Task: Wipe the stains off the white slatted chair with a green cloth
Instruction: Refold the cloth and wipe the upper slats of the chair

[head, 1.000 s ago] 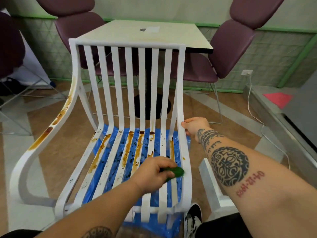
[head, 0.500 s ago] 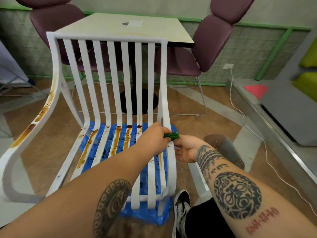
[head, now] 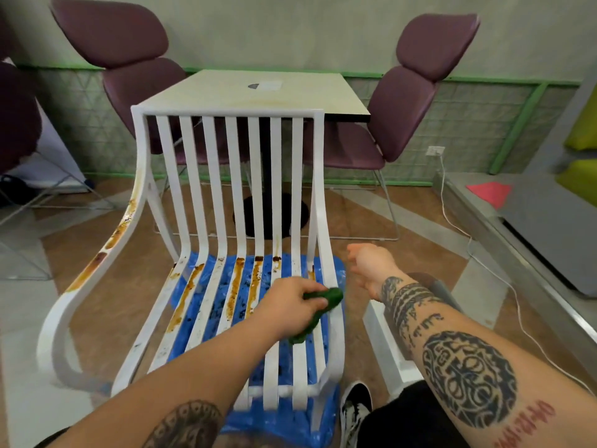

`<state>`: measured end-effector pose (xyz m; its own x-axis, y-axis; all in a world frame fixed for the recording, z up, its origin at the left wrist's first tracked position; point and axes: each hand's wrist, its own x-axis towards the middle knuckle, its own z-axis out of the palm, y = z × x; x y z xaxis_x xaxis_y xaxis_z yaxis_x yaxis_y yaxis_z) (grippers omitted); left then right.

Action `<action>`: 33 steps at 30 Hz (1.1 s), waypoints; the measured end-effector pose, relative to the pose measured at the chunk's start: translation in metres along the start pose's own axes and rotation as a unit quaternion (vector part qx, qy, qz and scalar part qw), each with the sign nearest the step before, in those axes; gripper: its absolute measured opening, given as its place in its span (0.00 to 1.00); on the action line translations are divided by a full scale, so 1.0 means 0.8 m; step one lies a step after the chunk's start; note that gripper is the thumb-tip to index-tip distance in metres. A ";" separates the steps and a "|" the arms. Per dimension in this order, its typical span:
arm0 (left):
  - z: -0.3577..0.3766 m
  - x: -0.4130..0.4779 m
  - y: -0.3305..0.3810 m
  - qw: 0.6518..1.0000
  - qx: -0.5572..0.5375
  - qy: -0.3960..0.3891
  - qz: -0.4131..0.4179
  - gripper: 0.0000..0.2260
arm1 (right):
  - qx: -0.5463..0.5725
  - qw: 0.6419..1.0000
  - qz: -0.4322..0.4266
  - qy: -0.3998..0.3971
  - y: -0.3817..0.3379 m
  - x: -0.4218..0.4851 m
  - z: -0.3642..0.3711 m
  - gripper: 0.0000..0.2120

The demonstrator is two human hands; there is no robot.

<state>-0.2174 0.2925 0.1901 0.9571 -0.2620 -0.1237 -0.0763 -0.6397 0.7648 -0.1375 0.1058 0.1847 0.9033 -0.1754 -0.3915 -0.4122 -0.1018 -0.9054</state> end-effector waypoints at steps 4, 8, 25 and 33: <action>-0.033 0.025 0.024 0.937 -0.328 0.093 -0.073 0.10 | -0.006 0.994 -0.090 -0.057 -0.026 -0.028 0.010 0.15; -0.061 0.056 0.050 0.865 -0.489 0.077 -0.078 0.10 | 0.037 0.978 -0.110 -0.171 -0.046 -0.043 0.009 0.23; -0.081 0.095 0.077 0.907 -0.412 0.069 -0.056 0.08 | 0.124 0.960 -0.108 -0.227 -0.076 -0.042 -0.018 0.22; -0.033 0.150 0.059 0.917 -0.349 0.139 -0.134 0.18 | 0.201 0.974 -0.096 -0.029 -0.043 0.034 -0.049 0.10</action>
<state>-0.0990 0.2501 0.2277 0.9568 0.0941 -0.2750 0.2771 -0.0099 0.9608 -0.1033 0.0660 0.2119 0.9694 -0.1340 -0.2058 -0.1649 0.2658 -0.9498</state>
